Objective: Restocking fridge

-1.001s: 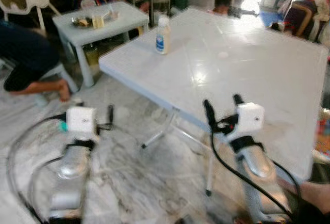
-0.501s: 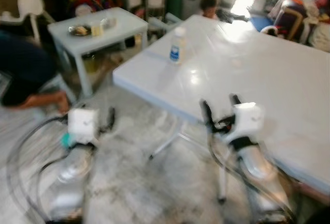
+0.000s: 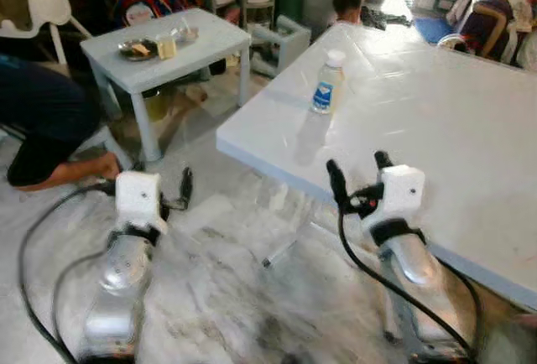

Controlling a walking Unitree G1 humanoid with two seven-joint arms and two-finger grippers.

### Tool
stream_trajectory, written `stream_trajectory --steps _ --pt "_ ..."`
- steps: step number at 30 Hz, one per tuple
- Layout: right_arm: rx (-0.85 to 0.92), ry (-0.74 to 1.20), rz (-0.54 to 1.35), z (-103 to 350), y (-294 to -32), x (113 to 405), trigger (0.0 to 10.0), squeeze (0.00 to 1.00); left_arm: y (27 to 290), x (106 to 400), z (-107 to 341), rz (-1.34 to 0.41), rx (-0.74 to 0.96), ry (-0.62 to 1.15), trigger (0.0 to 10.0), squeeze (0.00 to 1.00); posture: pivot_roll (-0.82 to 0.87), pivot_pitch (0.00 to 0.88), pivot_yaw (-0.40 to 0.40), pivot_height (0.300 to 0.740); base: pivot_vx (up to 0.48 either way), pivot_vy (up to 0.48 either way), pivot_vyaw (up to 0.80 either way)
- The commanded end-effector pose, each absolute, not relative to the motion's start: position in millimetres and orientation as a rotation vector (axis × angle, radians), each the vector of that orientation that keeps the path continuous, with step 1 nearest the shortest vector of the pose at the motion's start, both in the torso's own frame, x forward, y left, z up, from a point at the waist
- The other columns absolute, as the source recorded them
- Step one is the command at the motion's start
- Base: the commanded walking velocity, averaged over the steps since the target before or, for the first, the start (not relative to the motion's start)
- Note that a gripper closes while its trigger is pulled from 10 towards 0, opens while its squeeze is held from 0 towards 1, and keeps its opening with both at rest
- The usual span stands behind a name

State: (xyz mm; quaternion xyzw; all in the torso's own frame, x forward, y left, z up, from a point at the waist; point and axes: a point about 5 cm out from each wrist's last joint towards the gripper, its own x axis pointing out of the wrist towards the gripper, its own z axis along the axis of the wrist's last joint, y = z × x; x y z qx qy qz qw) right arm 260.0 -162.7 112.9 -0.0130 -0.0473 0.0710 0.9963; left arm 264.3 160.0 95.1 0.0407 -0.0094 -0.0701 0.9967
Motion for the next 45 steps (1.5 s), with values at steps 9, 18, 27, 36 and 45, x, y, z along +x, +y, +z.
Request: stream_trajectory --steps 9,18,27,36,45 --pt "-0.016 -0.117 0.17 118 -153 263 10.0 0.0 168 265 100 -0.129 0.095 -0.033 10.0 0.0 0.02 0.02 -0.028 0.74 0.425 0.0 -0.58" --pt "-0.013 -0.118 0.172 118 -152 264 10.0 0.0 166 265 99 -0.139 0.089 -0.032 10.0 0.0 0.02 0.022 -0.027 0.74 0.434 0.0 -0.8" --pt "-0.013 -0.116 0.179 118 -151 264 10.0 0.0 168 264 103 -0.137 0.107 -0.044 10.0 0.0 0.03 0.033 -0.031 0.74 0.448 0.0 -0.2" --pt "-0.034 -0.137 0.252 122 -143 268 10.0 0.0 175 261 108 -0.11 0.118 -0.061 10.0 0.0 0.04 0.072 -0.034 0.74 0.0 0.0 0.0" --pt "-0.066 -0.186 0.288 133 -141 276 10.0 0.0 179 251 108 -0.09 0.138 -0.052 10.0 0.0 0.05 0.102 -0.031 0.74 0.0 0.0 0.49"
